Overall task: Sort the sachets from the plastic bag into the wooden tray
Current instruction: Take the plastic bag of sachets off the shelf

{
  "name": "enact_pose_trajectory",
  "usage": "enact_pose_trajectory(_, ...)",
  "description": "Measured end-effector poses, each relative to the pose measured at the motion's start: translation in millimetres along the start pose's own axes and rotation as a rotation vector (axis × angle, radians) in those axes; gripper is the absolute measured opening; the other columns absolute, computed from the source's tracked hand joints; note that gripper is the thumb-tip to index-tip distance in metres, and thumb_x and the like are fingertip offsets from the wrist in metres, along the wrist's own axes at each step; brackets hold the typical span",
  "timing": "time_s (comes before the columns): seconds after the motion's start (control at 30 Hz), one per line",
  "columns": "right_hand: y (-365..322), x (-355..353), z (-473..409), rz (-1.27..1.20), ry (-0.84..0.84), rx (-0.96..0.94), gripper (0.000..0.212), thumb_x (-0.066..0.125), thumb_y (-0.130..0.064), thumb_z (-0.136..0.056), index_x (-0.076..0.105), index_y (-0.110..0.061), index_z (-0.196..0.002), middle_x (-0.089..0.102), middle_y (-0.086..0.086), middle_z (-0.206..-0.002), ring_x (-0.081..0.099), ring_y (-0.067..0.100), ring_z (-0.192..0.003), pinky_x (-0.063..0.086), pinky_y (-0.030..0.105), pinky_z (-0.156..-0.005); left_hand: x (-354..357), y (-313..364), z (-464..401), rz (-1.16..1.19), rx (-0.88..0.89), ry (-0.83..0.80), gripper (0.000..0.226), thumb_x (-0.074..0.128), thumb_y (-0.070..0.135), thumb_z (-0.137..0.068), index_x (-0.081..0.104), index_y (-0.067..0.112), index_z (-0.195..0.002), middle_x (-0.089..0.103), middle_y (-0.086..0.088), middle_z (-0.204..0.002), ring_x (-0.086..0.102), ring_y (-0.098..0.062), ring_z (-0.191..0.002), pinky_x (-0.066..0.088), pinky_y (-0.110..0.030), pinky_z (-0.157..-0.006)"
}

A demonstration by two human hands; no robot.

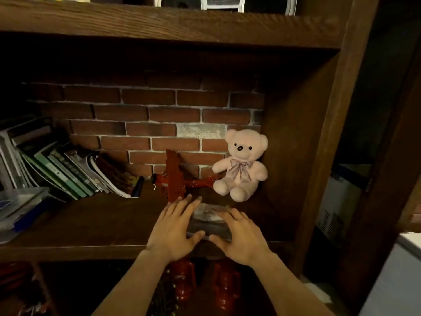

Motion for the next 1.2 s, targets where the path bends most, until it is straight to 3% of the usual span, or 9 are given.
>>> enact_pose_trajectory(0.13,-1.5,17.1,2.7,0.006,-0.074,-0.025,0.073,0.060,-0.068,-0.082,0.044,-0.031,-0.144,0.049,-0.007,-0.140,0.050,0.020,-0.123,0.047,0.037,-0.099,20.3,1.8,4.4,-0.052,0.053,-0.100,0.091,0.051,0.071,-0.082,0.010,0.038,-0.156,0.018,0.006,-0.165,0.012,-0.021,-0.153,0.004,-0.041,-0.125)
enact_pose_trajectory(0.27,-1.8,28.9,5.7,0.044,-0.128,-0.022,0.064,0.069,-0.049,-0.086,0.048,-0.030,-0.143,0.050,-0.005,-0.142,0.047,0.021,-0.127,0.046,0.039,-0.104,31.7,6.3,9.6,-0.084,0.065,-0.142,0.085,0.062,0.057,-0.085,0.018,0.036,-0.155,0.030,0.006,-0.161,0.021,-0.020,-0.150,0.009,-0.038,-0.124)
enact_pose_trajectory(0.47,0.1,32.9,10.5,0.075,-0.117,-0.010,0.041,0.066,-0.021,-0.093,0.058,-0.028,-0.132,0.055,-0.005,-0.137,0.049,0.020,-0.124,0.050,0.039,-0.099,36.3,11.7,16.0,-0.061,0.045,-0.127,0.061,0.064,0.032,-0.092,0.037,0.036,-0.146,0.052,0.010,-0.141,0.046,-0.015,-0.129,0.036,-0.035,-0.113)
enact_pose_trajectory(0.57,2.6,27.3,12.1,0.068,-0.098,0.001,0.025,0.059,-0.019,-0.097,0.065,-0.026,-0.120,0.061,-0.004,-0.126,0.052,0.019,-0.118,0.052,0.036,-0.090,33.3,14.3,18.4,-0.059,0.039,-0.123,0.041,0.061,0.026,-0.095,0.048,0.037,-0.132,0.060,0.010,-0.129,0.054,-0.014,-0.117,0.046,-0.034,-0.101)
enact_pose_trajectory(0.7,0.3,12.6,12.8,0.065,-0.064,-0.008,0.018,0.055,-0.017,-0.097,0.066,-0.025,-0.109,0.064,-0.003,-0.114,0.057,0.020,-0.106,0.047,0.034,-0.078,19.7,17.8,16.6,-0.079,0.037,-0.103,0.018,0.054,0.027,-0.099,0.056,0.036,-0.114,0.065,0.009,-0.115,0.058,-0.015,-0.107,0.048,-0.033,-0.090)
enact_pose_trajectory(0.83,-5.1,-9.9,9.7,0.053,-0.014,-0.021,0.016,0.055,-0.020,-0.098,0.066,-0.027,-0.108,0.067,-0.003,-0.110,0.063,0.022,-0.098,0.038,0.030,-0.070,-2.3,22.6,8.2,-0.106,0.050,-0.057,0.017,0.053,0.028,-0.100,0.058,0.036,-0.114,0.066,0.008,-0.113,0.059,-0.018,-0.106,0.046,-0.034,-0.087)
enact_pose_trajectory(1.0,-17.6,-52.3,4.8,0.081,0.062,-0.063,0.010,0.055,-0.025,-0.098,0.063,-0.026,-0.104,0.067,-0.001,-0.102,0.065,0.026,-0.089,0.040,0.034,-0.065,-39.8,31.1,0.2,-0.138,0.050,-0.003,0.017,0.055,0.027,-0.098,0.057,0.035,-0.113,0.067,0.006,-0.109,0.061,-0.020,-0.102,0.053,-0.039,-0.084)
enact_pose_trajectory(1.2,-33.8,-109.7,1.4,0.101,0.146,-0.105,0.016,0.053,-0.021,-0.095,0.067,-0.028,-0.101,0.069,0.000,-0.094,0.065,0.027,-0.081,0.038,0.034,-0.059,-97.6,48.4,-6.6,-0.149,0.079,0.123,0.014,0.056,0.029,-0.096,0.061,0.036,-0.107,0.070,0.007,-0.104,0.064,-0.019,-0.097,0.049,-0.036,-0.076)
Point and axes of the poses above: each hand's wrist, its own z-axis away from the middle knuckle, its own x-axis out of the palm, y = z × x, the point moved 6 cm from there along -z, towards the middle knuckle
